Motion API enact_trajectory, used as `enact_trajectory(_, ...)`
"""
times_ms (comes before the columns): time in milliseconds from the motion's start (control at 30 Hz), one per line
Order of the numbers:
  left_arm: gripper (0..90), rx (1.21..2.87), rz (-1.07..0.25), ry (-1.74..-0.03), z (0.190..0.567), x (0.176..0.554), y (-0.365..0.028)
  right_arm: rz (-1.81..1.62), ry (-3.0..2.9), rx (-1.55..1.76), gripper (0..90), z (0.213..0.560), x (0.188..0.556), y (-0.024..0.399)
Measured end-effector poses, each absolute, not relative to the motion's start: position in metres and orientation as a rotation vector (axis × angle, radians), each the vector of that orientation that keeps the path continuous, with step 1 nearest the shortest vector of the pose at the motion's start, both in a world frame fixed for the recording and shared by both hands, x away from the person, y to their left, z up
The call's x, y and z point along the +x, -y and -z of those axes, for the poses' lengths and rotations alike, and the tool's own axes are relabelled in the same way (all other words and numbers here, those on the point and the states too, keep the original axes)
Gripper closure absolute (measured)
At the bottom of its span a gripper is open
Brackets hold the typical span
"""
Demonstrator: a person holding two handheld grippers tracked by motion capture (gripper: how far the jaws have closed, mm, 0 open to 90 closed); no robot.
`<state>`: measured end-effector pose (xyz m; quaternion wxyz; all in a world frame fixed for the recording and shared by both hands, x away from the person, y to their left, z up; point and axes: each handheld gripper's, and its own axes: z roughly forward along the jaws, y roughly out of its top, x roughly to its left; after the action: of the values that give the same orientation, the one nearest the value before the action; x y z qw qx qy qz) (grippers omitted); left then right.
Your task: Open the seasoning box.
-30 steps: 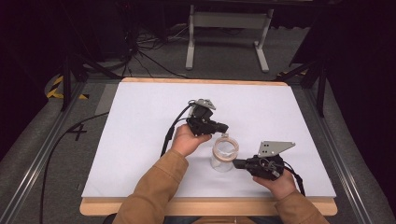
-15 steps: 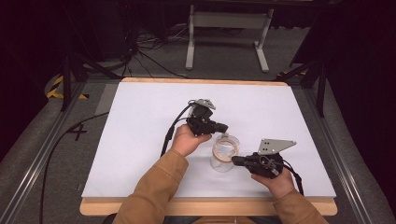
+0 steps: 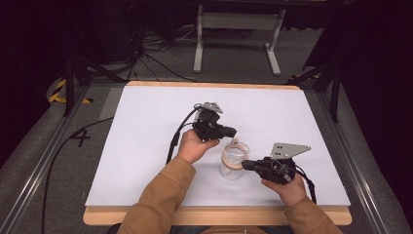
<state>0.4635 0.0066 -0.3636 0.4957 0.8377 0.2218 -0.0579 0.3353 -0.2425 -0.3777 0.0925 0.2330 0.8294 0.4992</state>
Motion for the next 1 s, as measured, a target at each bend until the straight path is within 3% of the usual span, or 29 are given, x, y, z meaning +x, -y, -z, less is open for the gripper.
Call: enact_trajectory(1000, 82.2, 1.946, -0.109, -0.649, 0.343, 0.405, -0.111, -1.560, -2.440, 0.592, 89.6, 0.361, 0.363, 0.243)
